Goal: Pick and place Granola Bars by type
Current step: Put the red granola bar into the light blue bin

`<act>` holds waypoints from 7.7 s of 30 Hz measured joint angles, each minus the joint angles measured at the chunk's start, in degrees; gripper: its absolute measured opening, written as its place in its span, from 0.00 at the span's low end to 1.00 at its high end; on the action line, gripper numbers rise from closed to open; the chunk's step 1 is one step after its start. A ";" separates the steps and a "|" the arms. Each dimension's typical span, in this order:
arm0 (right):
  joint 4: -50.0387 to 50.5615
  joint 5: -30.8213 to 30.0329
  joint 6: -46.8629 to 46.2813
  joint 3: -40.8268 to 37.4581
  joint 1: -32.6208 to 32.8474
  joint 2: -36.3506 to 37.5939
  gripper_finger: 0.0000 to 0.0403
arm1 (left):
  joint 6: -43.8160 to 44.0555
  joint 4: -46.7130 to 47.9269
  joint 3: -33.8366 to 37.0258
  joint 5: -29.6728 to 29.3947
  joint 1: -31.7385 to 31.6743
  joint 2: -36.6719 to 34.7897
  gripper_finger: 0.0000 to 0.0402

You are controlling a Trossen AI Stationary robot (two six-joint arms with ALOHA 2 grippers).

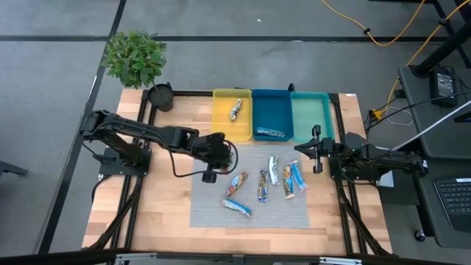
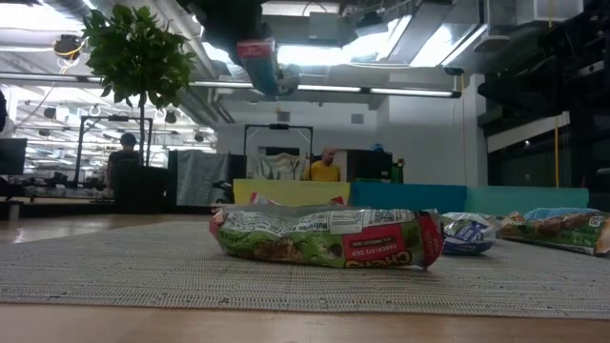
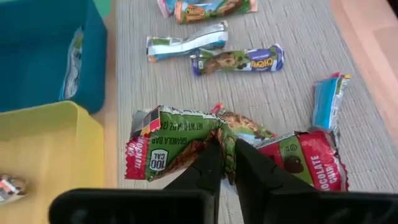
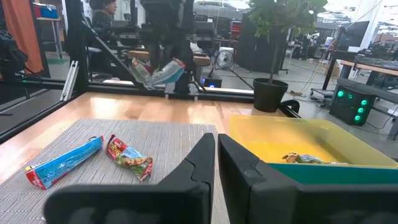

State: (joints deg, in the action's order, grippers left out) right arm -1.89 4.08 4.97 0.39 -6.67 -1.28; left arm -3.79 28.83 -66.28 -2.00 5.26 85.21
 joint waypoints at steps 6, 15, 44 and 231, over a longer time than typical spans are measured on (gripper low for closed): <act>-0.09 0.00 0.00 0.01 -0.01 0.02 0.06 | -0.02 -1.24 0.00 0.04 0.10 0.00 0.06; -3.01 0.07 -7.37 0.01 0.00 0.02 0.06 | -0.01 -1.96 0.00 0.13 1.14 0.00 0.06; -13.42 -5.30 -13.71 0.01 -0.03 -0.02 0.38 | -6.74 -6.79 -0.02 -0.17 1.08 0.00 0.06; 43.23 -5.49 2.51 55.27 -52.69 -88.88 0.20 | -13.51 -27.83 6.14 -9.42 6.27 10.91 0.36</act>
State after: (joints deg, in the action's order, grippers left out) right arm 41.34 -1.41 7.49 55.66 -59.35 -90.16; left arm -17.30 0.99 -60.14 -11.42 11.53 96.12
